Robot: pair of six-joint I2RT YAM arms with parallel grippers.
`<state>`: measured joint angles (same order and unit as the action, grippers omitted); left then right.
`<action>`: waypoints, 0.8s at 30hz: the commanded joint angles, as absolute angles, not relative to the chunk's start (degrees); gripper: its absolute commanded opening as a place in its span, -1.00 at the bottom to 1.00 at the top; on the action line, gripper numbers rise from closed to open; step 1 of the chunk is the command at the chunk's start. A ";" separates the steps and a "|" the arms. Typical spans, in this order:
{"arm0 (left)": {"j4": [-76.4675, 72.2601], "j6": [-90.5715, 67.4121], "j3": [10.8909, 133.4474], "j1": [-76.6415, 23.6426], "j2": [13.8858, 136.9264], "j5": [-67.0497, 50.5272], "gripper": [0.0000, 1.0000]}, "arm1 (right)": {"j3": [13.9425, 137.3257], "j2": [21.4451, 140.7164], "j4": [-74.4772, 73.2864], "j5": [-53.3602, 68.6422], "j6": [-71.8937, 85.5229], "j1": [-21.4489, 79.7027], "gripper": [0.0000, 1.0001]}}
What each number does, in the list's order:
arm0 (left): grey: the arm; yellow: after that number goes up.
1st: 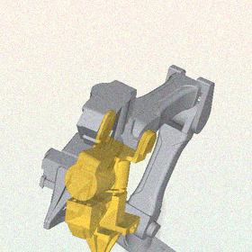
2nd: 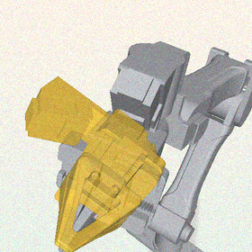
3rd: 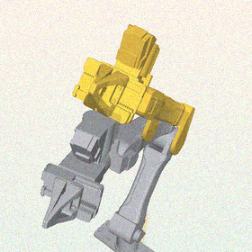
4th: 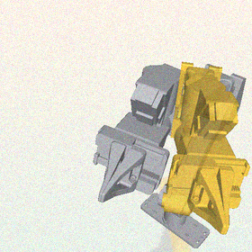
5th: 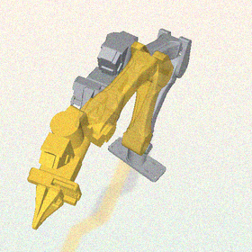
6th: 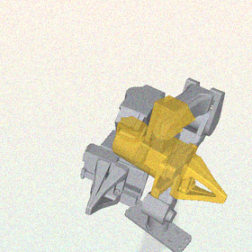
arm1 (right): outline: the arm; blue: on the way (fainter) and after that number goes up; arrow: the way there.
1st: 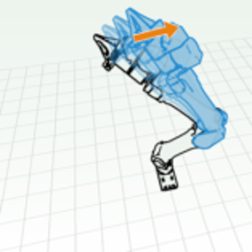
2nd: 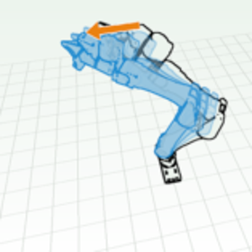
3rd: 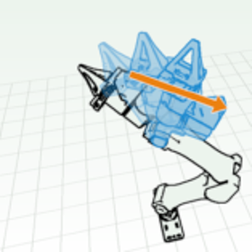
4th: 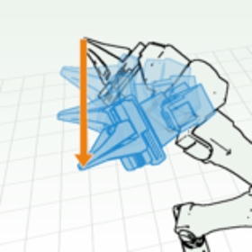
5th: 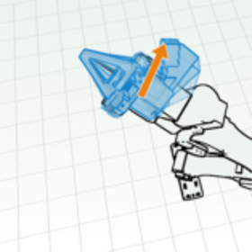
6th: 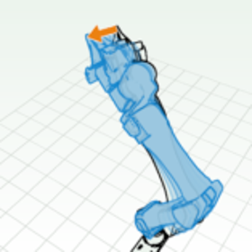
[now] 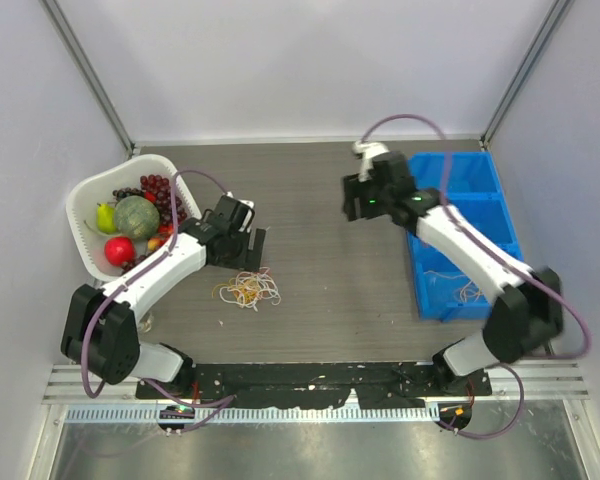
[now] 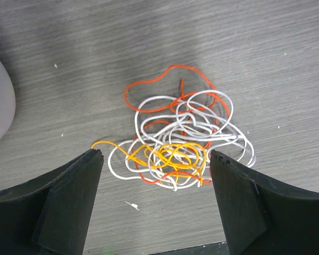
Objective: Untangle the cables
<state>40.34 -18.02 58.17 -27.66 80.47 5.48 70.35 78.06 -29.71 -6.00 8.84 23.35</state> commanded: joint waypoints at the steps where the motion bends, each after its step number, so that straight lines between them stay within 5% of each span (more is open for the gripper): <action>1: 39.81 -20.04 55.38 -27.42 76.82 6.76 0.70 | 73.64 93.91 -16.26 15.89 -6.31 31.35 0.32; 11: 40.43 -19.87 54.05 -27.07 80.59 5.98 0.46 | 74.19 107.22 -2.39 34.18 1.29 39.45 0.29; 24: 38.06 -19.77 53.00 -27.07 80.77 2.29 0.30 | 67.33 104.51 0.35 34.45 5.02 45.88 -0.07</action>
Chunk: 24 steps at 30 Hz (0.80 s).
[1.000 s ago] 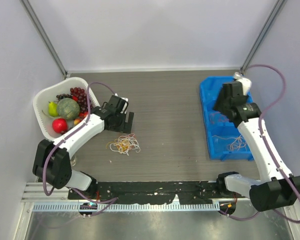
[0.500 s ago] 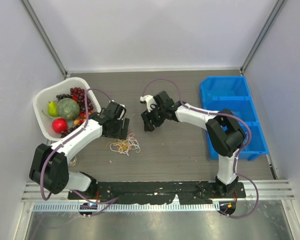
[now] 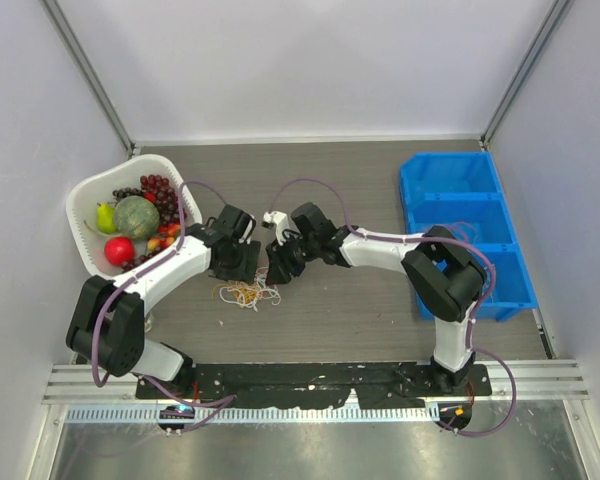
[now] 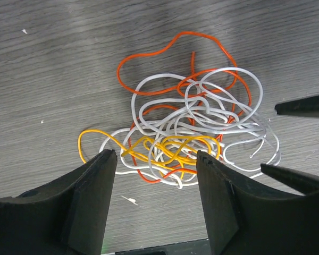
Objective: Untangle the cables
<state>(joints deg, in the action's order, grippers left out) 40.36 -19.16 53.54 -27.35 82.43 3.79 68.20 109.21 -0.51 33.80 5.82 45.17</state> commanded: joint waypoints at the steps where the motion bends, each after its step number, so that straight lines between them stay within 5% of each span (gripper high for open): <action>1: 37.62 -20.04 53.09 -27.07 80.95 2.02 0.29 | 67.06 104.33 0.35 34.28 5.01 46.05 -0.10; 8: 35.16 -21.09 53.26 -27.07 82.18 0.26 0.22 | 64.95 101.60 -1.58 31.47 3.17 47.90 0.08; 15: 34.54 -21.80 53.17 -26.98 82.18 -2.72 0.18 | 65.56 102.13 -1.05 32.17 2.55 49.48 -0.09; 24: 34.63 -22.50 51.68 -27.16 79.81 -2.90 0.19 | 63.46 103.71 3.95 30.94 4.04 50.98 0.00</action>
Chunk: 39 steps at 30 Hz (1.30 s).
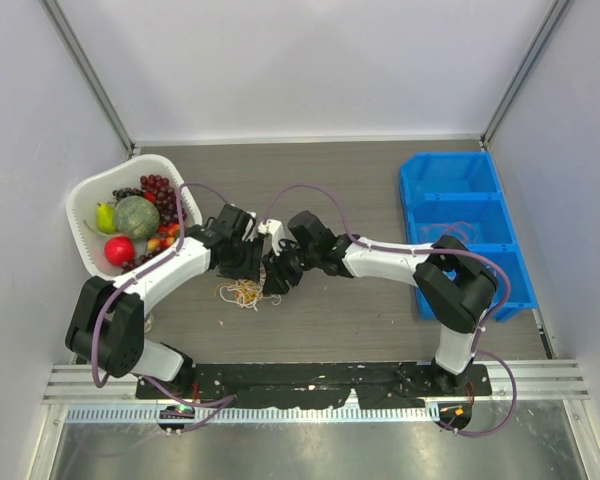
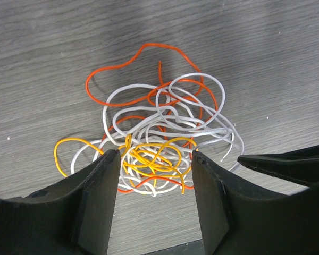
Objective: Untangle the cables
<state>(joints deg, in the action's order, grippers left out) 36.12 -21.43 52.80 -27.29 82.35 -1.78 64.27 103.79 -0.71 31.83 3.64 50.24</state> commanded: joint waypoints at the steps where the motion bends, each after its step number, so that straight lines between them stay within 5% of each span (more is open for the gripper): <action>1: 34.72 -22.67 51.42 -27.07 79.46 -2.90 0.19 | 63.20 103.71 4.39 30.85 4.22 51.06 0.00; 12: 33.75 -23.47 50.10 -26.98 78.93 -3.69 0.21 | 60.82 105.38 8.26 27.78 4.75 52.82 -0.12; 18: 31.73 -25.48 49.57 -27.07 79.98 -3.95 0.22 | 59.15 102.93 9.05 22.24 2.90 54.05 -0.81; 20: 29.98 -26.62 49.05 -27.07 81.29 -4.57 0.37 | 58.71 100.74 8.79 21.18 2.29 54.23 -0.97; 23: 26.64 -28.03 47.99 -26.98 83.75 -6.85 0.56 | 58.54 97.83 6.69 18.47 1.94 54.32 -0.98; 39: 18.30 -31.02 42.89 -27.16 91.05 -8.53 0.52 | 55.28 72.09 13.10 -11.49 10.02 54.23 -0.99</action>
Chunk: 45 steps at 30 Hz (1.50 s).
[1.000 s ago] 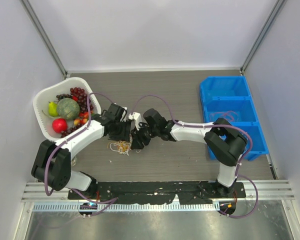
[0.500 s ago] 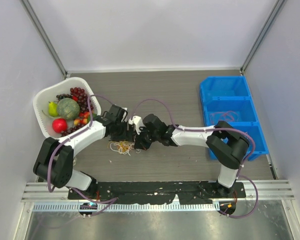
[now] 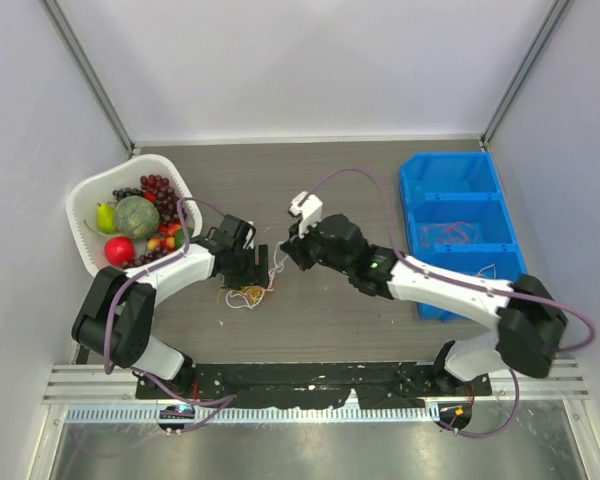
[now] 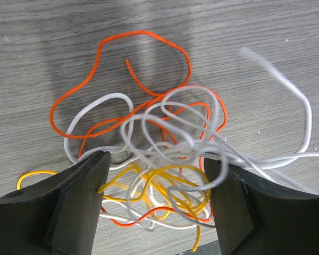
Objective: Untangle the cables
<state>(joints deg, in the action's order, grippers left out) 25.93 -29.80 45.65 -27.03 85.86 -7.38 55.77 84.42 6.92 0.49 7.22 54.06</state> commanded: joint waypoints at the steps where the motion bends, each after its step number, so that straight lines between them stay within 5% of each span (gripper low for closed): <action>1: 16.89 -31.63 42.37 -27.16 91.05 -9.13 0.52 | 56.24 69.90 11.18 -12.30 8.98 54.23 -0.99; 9: 10.99 -37.09 41.05 -27.16 90.53 -7.83 0.52 | 74.93 67.50 -3.67 -22.05 4.84 54.23 -0.99; 22: 5.28 -39.37 35.69 -27.16 90.53 -2.55 0.54 | 102.82 68.38 -7.39 -23.12 -3.16 54.23 -0.99; 31: 8.51 -35.61 35.24 -26.46 73.85 -7.11 0.52 | 95.99 69.26 -6.85 -19.78 -1.85 54.23 -0.99; 37: 13.61 -30.15 39.54 -26.54 54.95 -11.17 0.63 | 77.37 66.45 -7.47 -20.48 6.75 54.23 -0.99; 45: 26.36 -27.86 49.13 -26.46 51.33 -5.89 -0.11 | 65.30 61.53 -8.00 -24.61 10.28 54.23 -0.99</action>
<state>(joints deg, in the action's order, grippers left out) 18.37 -30.48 45.95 -26.70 51.18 -8.19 64.31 65.69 -11.16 -22.04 7.51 54.26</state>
